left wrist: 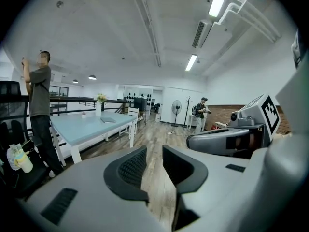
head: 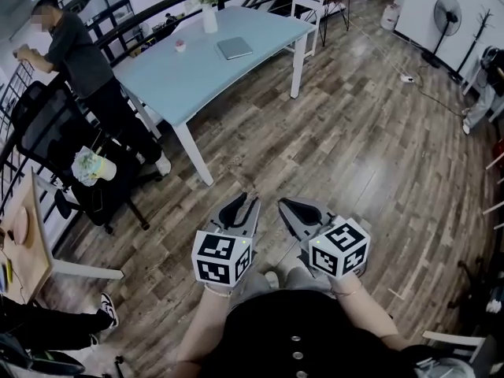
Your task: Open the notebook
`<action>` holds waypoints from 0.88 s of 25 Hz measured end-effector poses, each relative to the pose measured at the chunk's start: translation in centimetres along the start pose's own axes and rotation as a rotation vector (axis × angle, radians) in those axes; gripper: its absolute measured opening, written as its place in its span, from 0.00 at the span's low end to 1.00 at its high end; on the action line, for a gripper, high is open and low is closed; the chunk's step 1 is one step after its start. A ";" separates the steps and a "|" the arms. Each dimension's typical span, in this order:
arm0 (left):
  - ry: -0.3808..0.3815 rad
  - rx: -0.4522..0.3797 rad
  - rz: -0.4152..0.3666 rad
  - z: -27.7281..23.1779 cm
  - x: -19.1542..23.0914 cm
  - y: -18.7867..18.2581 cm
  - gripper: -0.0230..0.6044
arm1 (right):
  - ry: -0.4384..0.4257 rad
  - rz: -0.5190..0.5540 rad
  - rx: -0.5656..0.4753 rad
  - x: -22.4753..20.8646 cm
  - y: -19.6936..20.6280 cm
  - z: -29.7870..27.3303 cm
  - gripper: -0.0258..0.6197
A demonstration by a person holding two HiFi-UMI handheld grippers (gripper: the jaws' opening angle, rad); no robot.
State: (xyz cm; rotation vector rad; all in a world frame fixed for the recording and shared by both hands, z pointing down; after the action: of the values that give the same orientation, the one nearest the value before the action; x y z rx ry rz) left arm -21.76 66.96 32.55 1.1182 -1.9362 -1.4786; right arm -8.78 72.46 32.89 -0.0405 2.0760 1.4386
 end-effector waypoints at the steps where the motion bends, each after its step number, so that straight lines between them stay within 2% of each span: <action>1: 0.006 0.003 -0.003 0.0 0.2 0.1 0.21 | 0.005 0.000 -0.004 0.1 0.0 -0.2 0.04; 11: 0.084 0.043 -0.032 -1.3 1.7 1.5 0.21 | 0.025 -0.002 0.021 -0.5 1.2 -2.0 0.04; 18: 0.075 0.043 -0.027 -3.9 3.2 1.0 0.21 | 0.038 0.049 0.030 -2.4 -0.6 -4.2 0.04; 22: 0.035 0.040 -0.023 -6.1 5.4 0.6 0.21 | 0.027 0.059 0.028 -4.1 -2.1 -6.6 0.04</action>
State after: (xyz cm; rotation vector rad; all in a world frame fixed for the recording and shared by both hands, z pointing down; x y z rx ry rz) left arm -20.41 59.16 34.42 1.1796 -1.9429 -1.4285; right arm -7.67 64.68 34.66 0.0129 2.1349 1.4507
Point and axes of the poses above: the fingertips, and each gripper's own axes: z backward along the fingers, x to its left, y out of its underside, the point moved 6 cm from there along z, backward along the fingers, and after that the axes turned 15 degrees about -z, right-handed, at the moved point
